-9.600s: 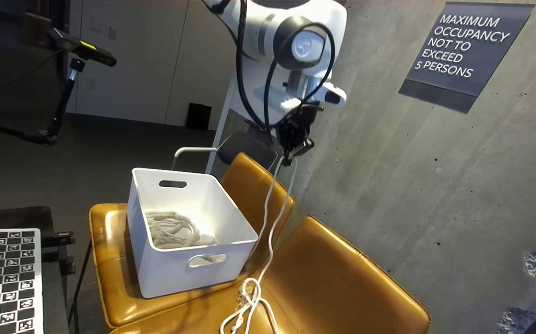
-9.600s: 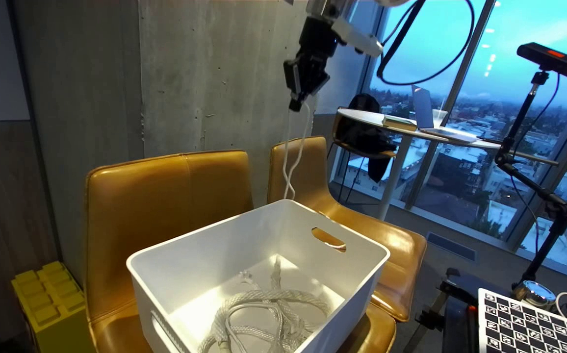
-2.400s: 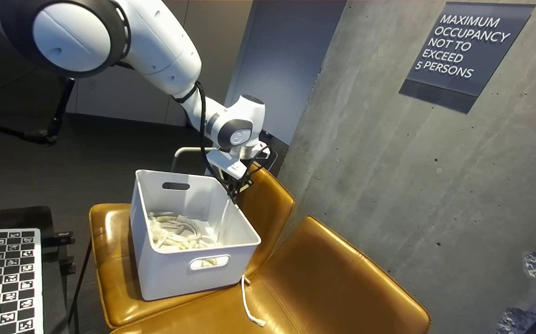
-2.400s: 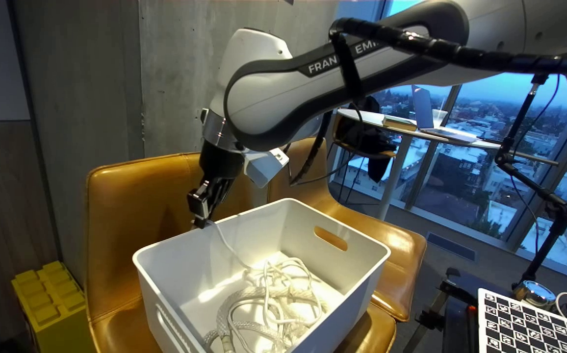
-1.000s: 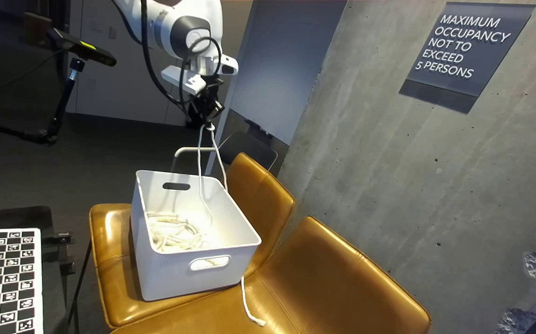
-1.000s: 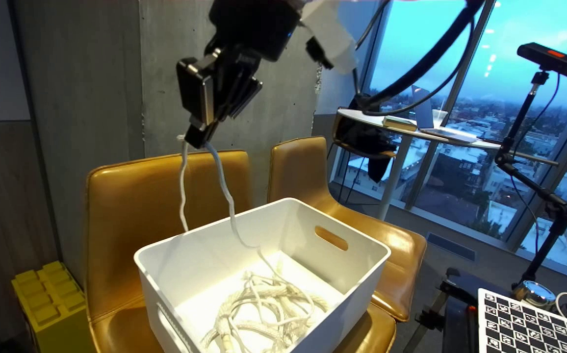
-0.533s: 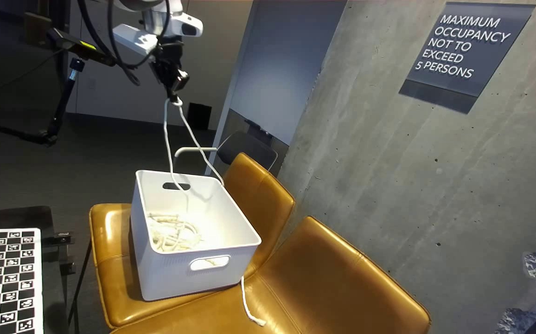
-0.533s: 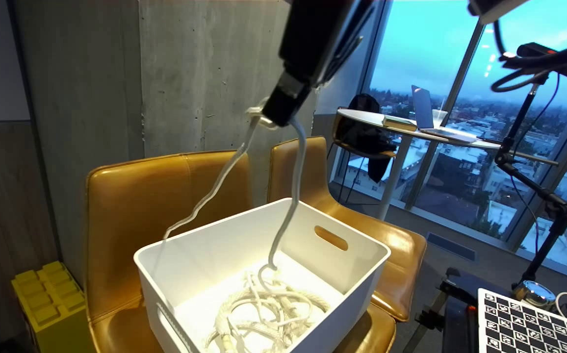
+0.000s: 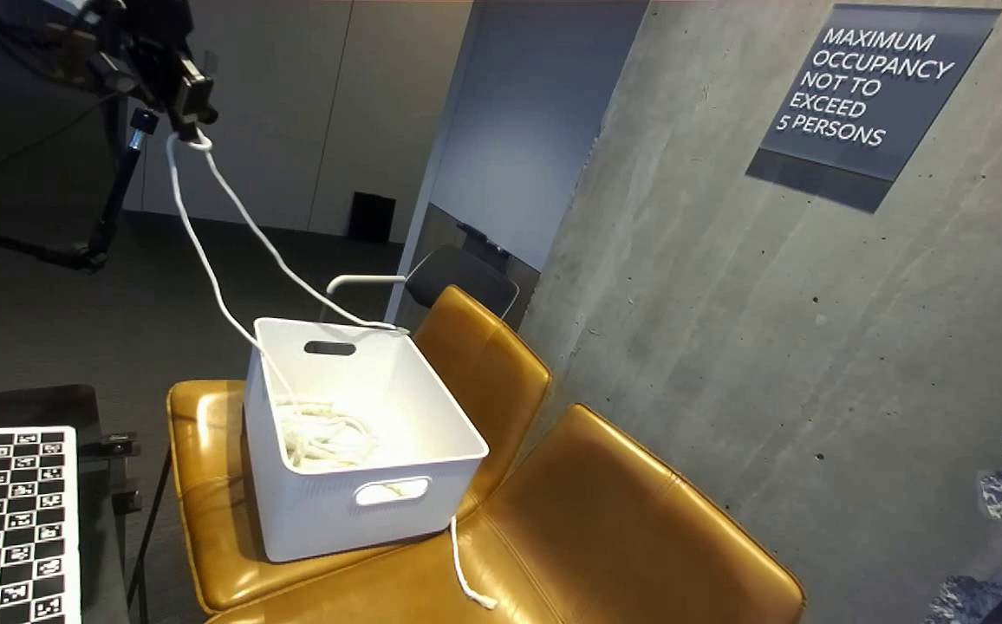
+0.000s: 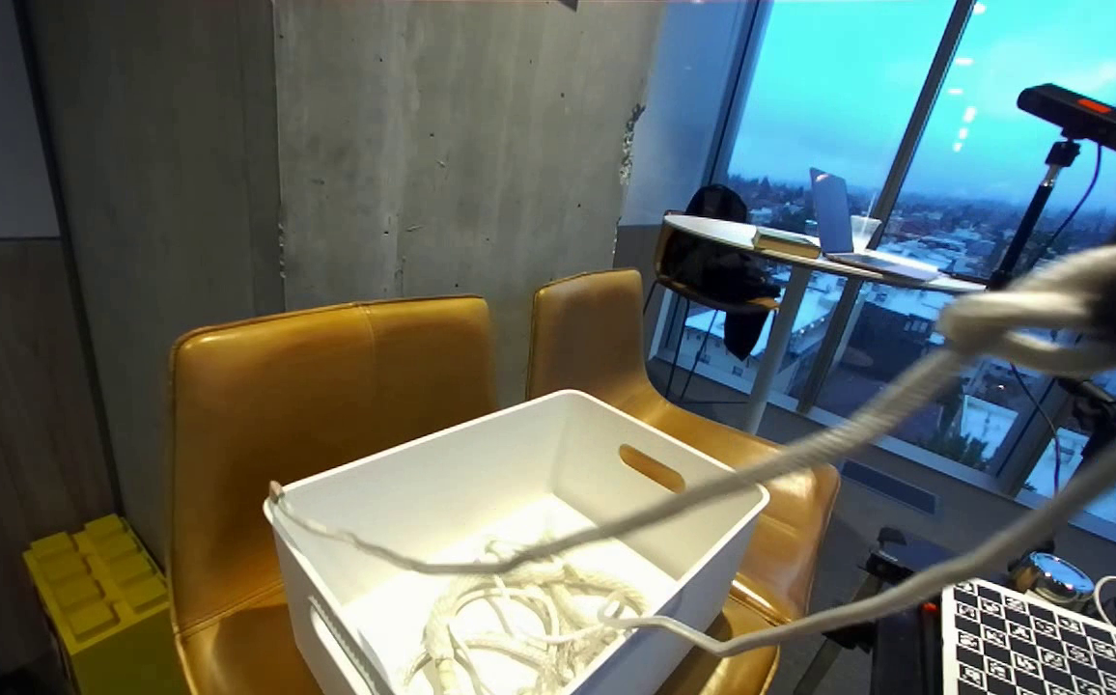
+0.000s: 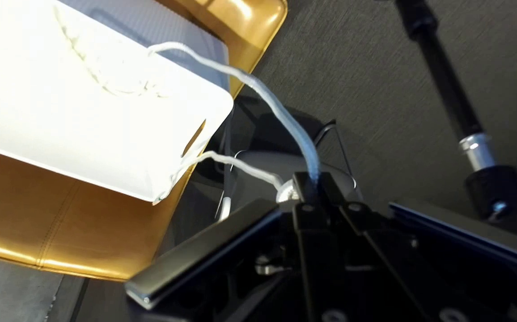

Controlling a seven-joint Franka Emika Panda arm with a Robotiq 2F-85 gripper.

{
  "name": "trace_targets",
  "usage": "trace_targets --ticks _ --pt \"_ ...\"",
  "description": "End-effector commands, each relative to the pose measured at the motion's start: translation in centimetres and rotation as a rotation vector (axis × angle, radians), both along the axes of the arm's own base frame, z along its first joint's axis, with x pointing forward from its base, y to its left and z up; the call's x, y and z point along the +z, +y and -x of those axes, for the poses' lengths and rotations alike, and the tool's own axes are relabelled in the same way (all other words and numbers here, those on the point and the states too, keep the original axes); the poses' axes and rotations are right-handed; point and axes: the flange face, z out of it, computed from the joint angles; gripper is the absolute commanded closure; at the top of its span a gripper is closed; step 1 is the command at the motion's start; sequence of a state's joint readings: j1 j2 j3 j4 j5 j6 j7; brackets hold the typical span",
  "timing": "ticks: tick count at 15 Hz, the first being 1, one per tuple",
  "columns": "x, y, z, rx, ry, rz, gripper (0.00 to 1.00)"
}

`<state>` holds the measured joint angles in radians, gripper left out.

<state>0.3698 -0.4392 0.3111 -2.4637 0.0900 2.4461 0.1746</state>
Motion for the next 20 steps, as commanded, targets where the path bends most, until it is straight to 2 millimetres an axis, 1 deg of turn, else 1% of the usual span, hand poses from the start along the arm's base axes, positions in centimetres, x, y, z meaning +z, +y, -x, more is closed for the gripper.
trace_targets --ticks 1,2,3,4,5,6,9,12,14,16,17,18,20 --pt "0.9 -0.5 8.2 0.006 0.000 -0.015 0.99" --pt "1.0 -0.5 9.7 0.005 0.000 -0.014 0.99" --pt "1.1 -0.5 10.4 -0.005 -0.008 -0.016 0.99" --pt "1.2 -1.0 9.7 -0.034 -0.021 -0.015 0.99" --pt "1.3 -2.0 8.7 -0.067 -0.020 -0.013 0.99" --pt "1.4 -4.0 5.8 -0.125 -0.027 -0.020 0.99" --pt "1.7 -9.4 -0.1 -0.270 -0.043 -0.046 0.99" --pt "1.3 -15.4 -6.5 -0.390 -0.060 -0.076 0.99" --pt "0.6 -18.2 -10.8 -0.428 -0.077 -0.097 0.99" --pt "-0.4 -20.0 -14.9 -0.447 -0.096 -0.112 0.99" --pt "-0.9 -20.3 -16.7 -0.446 -0.102 -0.117 0.99" --pt "-1.7 -20.6 -18.7 -0.443 -0.107 -0.121 0.99" --pt "-3.0 -20.3 -21.9 -0.430 -0.101 -0.130 0.99"
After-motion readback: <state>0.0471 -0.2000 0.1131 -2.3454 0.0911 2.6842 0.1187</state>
